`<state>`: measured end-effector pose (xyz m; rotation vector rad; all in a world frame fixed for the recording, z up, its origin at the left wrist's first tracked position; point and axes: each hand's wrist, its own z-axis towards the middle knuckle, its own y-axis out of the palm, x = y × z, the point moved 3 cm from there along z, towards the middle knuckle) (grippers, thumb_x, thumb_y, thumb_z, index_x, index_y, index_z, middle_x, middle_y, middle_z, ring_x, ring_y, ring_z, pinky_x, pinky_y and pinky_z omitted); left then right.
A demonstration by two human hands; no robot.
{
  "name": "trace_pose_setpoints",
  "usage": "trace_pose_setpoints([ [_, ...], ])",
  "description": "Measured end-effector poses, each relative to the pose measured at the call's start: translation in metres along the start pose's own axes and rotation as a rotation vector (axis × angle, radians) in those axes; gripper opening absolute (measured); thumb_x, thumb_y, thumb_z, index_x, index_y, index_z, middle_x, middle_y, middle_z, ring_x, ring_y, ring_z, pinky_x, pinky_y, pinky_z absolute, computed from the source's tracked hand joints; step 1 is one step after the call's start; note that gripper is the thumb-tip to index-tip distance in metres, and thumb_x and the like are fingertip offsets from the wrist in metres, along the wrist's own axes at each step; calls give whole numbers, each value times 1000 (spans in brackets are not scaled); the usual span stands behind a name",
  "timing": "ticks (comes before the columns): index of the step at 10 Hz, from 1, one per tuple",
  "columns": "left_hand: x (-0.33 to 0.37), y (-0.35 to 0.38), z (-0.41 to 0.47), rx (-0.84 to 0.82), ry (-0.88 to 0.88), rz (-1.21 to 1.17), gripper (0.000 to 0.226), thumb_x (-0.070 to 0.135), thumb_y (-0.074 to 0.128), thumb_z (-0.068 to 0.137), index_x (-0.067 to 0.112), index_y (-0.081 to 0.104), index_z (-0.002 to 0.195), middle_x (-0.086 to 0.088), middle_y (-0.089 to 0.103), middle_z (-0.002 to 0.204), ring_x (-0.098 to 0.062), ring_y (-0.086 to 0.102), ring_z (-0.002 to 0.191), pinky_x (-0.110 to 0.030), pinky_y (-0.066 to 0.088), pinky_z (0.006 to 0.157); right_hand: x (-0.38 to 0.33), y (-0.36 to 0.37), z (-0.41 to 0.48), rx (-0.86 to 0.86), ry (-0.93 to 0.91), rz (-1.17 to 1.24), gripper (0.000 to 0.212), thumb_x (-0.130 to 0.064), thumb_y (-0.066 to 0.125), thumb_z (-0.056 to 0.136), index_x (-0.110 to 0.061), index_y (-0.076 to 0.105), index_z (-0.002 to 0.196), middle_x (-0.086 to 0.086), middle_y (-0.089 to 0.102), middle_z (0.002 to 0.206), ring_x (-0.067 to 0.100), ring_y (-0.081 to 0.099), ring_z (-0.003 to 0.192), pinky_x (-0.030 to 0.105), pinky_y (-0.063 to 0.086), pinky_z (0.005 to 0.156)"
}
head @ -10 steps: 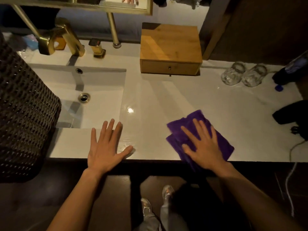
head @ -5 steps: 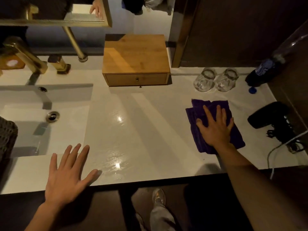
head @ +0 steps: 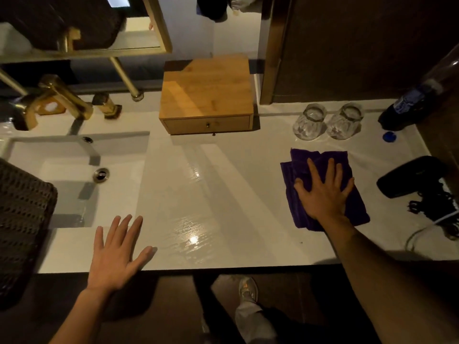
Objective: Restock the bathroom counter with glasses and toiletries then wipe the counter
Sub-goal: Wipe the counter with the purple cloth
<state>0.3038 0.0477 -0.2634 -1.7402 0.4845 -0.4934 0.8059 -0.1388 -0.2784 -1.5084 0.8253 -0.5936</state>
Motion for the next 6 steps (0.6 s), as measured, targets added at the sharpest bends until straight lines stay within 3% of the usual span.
trace_pose_setpoints([
  [1, -3, 2, 1, -5, -7, -31, 82, 81, 21, 89, 41, 6, 158, 0, 20, 168, -19, 3, 157, -58, 1, 125, 0, -2, 0, -30, 9, 1, 73, -74, 15, 87, -43, 3, 152, 14, 2, 165, 32, -4, 151, 64, -6, 116],
  [3, 4, 0, 3, -7, -98, -180, 83, 82, 20, 90, 38, 6, 159, 6, 13, 169, -13, -4, 157, -53, -6, 126, 0, -8, 1, -157, 16, 15, 74, -76, 12, 88, -44, -8, 152, 12, -13, 164, 31, -15, 150, 63, -13, 115],
  [5, 15, -9, -34, 134, -146, -377, 75, 70, 36, 96, 33, 16, 158, 3, 8, 169, -16, 4, 157, -47, 9, 125, -20, -12, -66, -85, 42, 173, 74, -68, 21, 93, -35, -1, 155, 13, -7, 165, 29, -11, 151, 59, -13, 117],
  [6, 23, -1, -74, 201, -202, -402, 72, 61, 39, 98, 27, 19, 158, -3, 11, 169, -20, 8, 156, -44, 14, 124, -34, -7, -135, 14, 46, 296, 69, -58, 37, 94, -28, 16, 153, 12, 4, 165, 25, -4, 152, 56, -10, 119],
])
